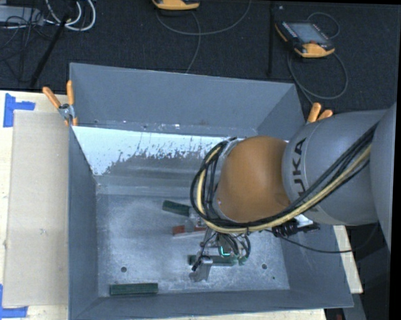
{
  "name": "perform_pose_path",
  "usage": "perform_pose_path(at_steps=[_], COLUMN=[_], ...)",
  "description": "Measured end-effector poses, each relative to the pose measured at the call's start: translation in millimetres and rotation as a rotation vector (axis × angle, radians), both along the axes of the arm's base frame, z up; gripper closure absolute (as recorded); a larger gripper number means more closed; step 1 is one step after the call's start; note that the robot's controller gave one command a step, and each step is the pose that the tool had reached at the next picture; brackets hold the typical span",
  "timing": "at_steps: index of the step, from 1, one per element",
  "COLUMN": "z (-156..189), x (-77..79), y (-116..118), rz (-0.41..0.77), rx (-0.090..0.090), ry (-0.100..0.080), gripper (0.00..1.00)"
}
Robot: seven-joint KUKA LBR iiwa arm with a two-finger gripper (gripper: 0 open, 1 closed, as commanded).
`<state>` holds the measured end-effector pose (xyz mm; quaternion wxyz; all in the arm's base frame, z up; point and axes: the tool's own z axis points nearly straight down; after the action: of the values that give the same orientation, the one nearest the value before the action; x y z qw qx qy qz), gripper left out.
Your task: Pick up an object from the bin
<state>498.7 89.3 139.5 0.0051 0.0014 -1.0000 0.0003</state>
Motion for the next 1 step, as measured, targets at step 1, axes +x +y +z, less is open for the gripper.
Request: perform_pose_path(at_steps=[1], z=[-73.6], x=[1.4], y=[-64.5], rz=[0.101], rx=[-0.001], ry=[-0.001], gripper=[0.00])
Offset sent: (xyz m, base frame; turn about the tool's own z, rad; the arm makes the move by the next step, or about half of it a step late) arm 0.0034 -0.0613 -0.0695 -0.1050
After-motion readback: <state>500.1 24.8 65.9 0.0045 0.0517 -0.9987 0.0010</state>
